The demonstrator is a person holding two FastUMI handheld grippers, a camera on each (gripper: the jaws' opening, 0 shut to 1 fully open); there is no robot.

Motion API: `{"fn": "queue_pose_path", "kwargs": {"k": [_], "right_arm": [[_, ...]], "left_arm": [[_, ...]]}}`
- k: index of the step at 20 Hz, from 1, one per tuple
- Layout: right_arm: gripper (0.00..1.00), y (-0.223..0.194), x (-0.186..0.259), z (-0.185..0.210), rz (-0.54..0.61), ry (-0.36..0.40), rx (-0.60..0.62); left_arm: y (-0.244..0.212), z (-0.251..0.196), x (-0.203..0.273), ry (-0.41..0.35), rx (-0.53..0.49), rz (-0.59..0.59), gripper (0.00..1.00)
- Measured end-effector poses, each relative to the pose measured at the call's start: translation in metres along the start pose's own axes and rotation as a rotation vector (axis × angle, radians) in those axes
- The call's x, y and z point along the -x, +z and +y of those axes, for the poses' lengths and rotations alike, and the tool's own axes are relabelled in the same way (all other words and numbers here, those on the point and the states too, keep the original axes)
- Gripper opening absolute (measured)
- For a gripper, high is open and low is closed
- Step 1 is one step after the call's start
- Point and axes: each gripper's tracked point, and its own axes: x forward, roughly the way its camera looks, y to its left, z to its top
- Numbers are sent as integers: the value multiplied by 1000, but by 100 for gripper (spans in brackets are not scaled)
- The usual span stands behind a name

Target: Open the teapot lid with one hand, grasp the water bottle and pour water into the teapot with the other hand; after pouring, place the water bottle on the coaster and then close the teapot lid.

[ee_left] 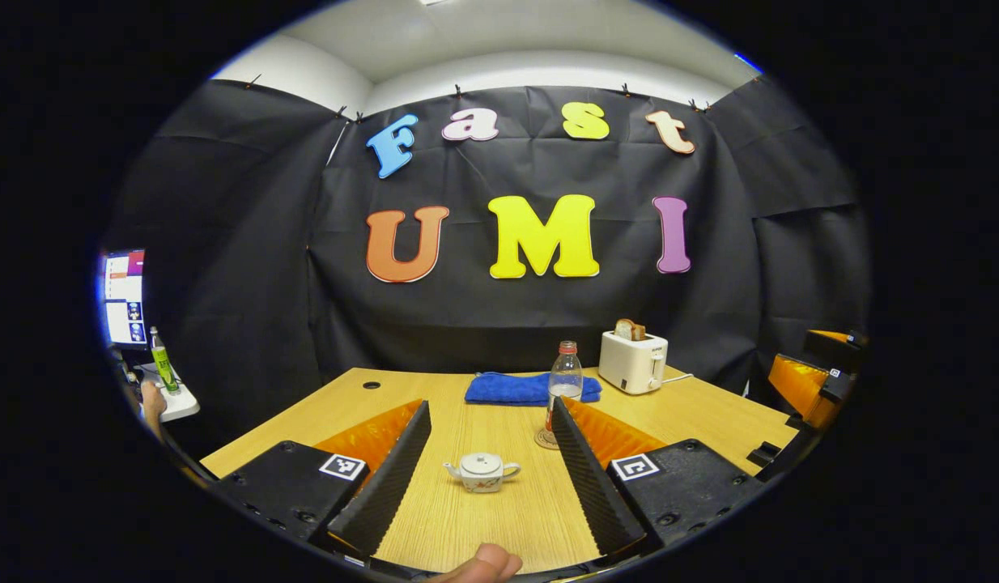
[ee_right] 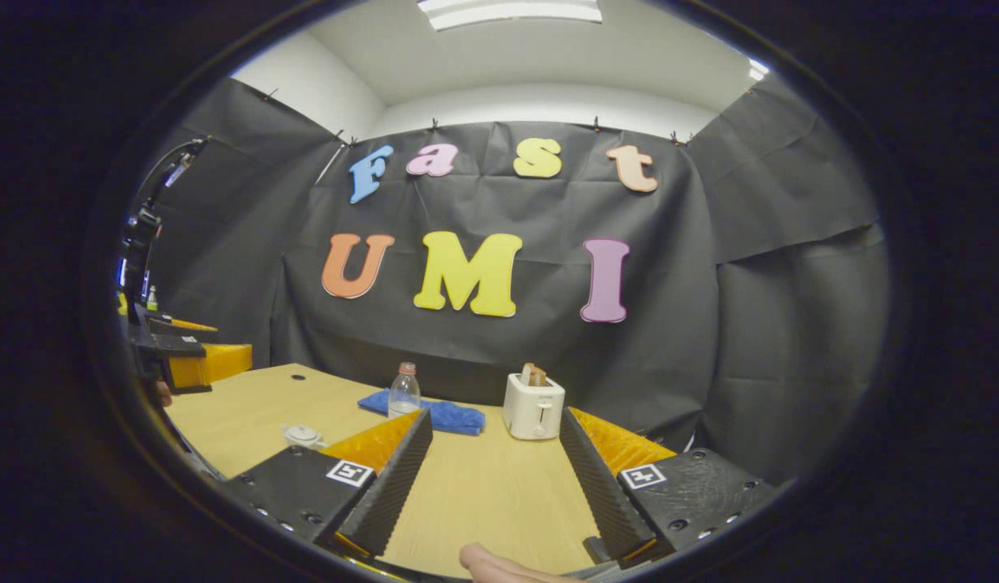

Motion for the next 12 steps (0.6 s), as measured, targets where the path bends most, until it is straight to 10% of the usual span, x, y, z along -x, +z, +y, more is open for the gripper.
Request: {"fn": "queue_pose_path", "kwargs": {"k": [12], "right_arm": [[98, -19, -12, 11, 37, 0, 18]], "left_arm": [[-17, -1, -12, 20, -33, 30, 94]]}}
